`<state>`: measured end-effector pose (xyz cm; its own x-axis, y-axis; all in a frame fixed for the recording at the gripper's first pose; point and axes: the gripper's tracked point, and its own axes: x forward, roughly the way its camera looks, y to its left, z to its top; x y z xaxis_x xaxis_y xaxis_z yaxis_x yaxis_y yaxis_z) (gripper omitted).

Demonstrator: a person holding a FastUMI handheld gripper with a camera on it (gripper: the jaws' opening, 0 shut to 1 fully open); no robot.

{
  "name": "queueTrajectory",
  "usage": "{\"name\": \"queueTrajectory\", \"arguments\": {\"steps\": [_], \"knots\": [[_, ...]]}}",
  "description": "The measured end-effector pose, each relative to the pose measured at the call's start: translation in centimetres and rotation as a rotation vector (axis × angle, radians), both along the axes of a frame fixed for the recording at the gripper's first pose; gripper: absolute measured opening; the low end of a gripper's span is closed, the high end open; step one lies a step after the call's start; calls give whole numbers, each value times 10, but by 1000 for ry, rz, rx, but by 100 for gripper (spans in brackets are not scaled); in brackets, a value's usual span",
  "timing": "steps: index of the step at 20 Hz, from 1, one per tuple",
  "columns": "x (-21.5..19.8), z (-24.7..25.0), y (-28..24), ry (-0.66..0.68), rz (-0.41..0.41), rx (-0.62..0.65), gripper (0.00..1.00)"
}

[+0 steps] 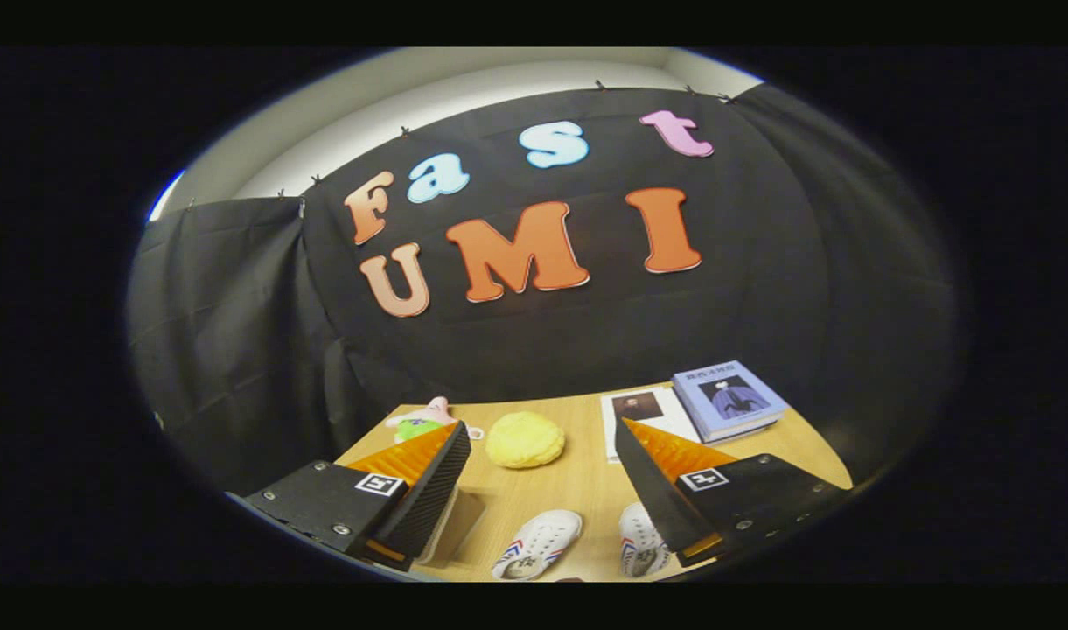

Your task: Open the storage box then place both shoes into the box .Put the left shoe in first, then the right shoe, with the right side of both shoes facing outward in a uniform manner.

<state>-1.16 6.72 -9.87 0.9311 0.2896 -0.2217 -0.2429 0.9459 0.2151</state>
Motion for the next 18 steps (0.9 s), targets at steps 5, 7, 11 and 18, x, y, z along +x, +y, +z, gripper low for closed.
{"name": "queueTrajectory", "arguments": {"steps": [5, 7, 11, 18], "knots": [[-6, -38, 27, 104, 102, 92, 98], [-7, -57, 37, 155, 136, 133, 98], [-16, -94, 67, 283, 231, 257, 98], [-31, -136, 106, 454, 346, 505, 98]]}}
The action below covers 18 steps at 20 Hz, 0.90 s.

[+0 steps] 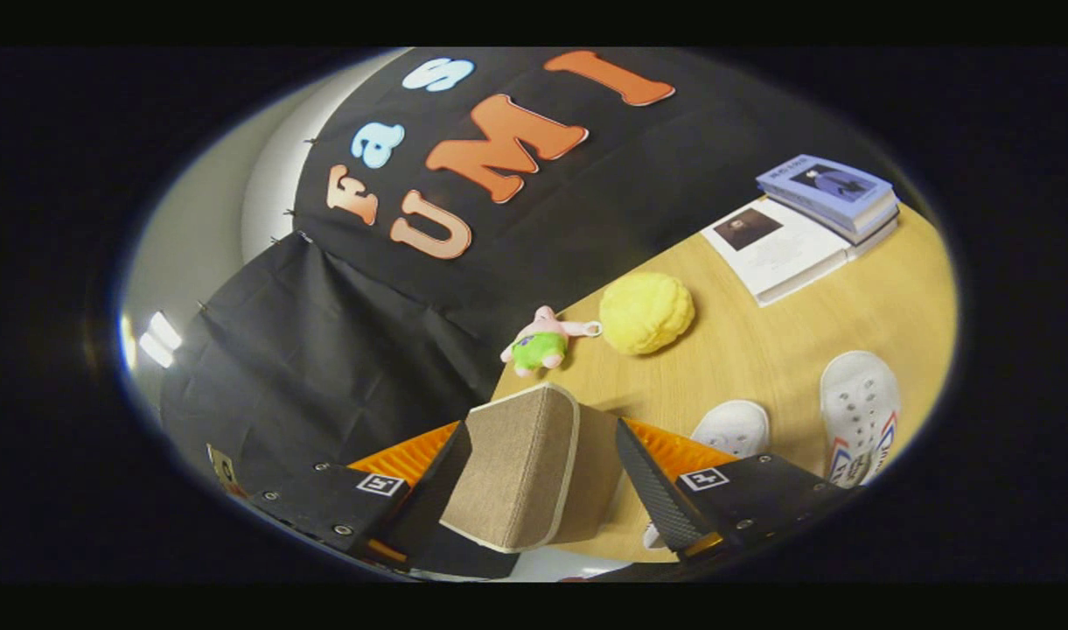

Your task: Open the storage box then place both shoes into the box .Put the left shoe in first, then the right shoe, with the right side of both shoes facing outward in a uniform manner.

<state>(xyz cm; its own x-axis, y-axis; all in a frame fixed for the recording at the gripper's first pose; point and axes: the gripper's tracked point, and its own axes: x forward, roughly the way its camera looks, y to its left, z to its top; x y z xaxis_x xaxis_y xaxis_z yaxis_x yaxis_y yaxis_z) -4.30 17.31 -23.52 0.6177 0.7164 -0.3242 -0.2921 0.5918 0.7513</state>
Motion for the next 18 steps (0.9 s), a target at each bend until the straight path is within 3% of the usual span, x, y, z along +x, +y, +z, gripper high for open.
{"name": "queueTrajectory", "arguments": {"steps": [9, 18], "knots": [[-24, -56, 55, 192, 146, 128, 98], [-31, -75, 100, 319, 240, 253, 98]]}}
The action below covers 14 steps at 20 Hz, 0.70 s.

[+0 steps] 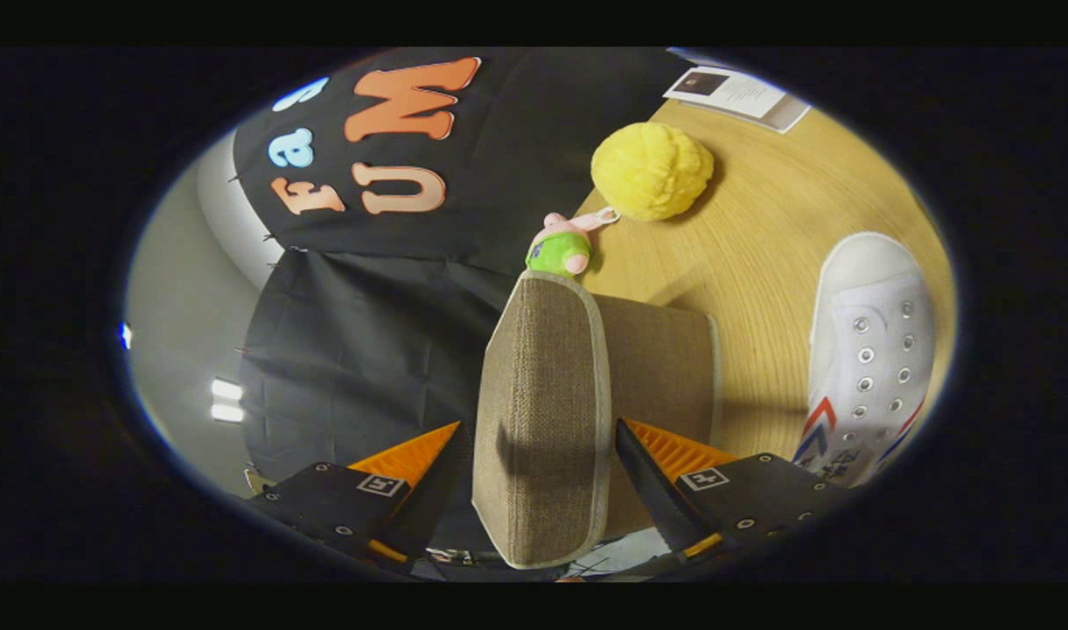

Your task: Open the storage box then place both shoes into the box .Put the left shoe in first, then the right shoe, with the right side of both shoes facing outward in a uniform manner.

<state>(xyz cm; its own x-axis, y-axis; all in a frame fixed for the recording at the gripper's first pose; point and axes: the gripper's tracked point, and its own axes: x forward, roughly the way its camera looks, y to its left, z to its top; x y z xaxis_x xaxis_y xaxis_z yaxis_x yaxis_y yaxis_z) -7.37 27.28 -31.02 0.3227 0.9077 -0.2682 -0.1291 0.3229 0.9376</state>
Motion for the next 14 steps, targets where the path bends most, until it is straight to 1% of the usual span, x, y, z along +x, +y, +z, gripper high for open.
{"name": "queueTrajectory", "arguments": {"steps": [2, 5, 7, 9, 10, 11, 12, 13, 14], "knots": [[-2, 1, 4, 2, 13, 13, 98], [-5, 14, -5, 2, 7, 57, 98], [0, 29, -12, -2, -17, 106, 97], [4, 39, -19, -4, -52, 136, 93], [7, 41, -21, -3, -69, 144, 89], [7, 46, -21, -4, -78, 151, 78], [6, 47, -18, -5, -76, 153, 74], [3, 47, -16, -6, -71, 148, 64], [2, 48, -13, -8, -75, 135, 56]]}}
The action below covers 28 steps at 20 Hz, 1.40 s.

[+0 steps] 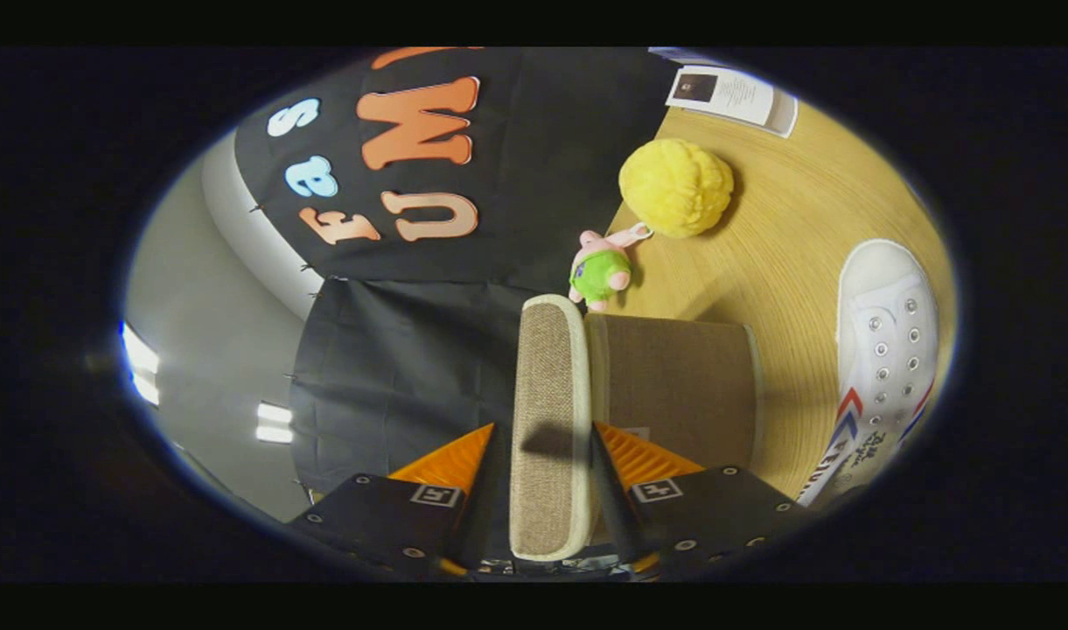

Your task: Open the storage box then place both shoes into the box .Put the left shoe in first, then the right shoe, with the right side of both shoes facing outward in a uniform manner.

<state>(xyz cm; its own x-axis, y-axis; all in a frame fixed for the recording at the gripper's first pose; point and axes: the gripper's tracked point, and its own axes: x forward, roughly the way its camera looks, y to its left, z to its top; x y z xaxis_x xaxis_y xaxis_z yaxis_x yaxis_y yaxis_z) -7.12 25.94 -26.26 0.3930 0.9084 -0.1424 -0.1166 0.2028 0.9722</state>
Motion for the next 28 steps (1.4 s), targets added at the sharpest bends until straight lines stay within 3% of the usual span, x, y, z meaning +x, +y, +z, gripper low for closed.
{"name": "queueTrajectory", "arguments": {"steps": [1, 4, 5, 13, 28], "knots": [[0, 1, 1, -3, -8, -11, 38], [6, 12, 3, -21, -54, -36, 13], [7, 13, 2, -26, -78, -60, 1], [-10, 71, 33, -115, -115, -48, 1], [-30, 116, 115, -225, -178, -86, 3]]}}
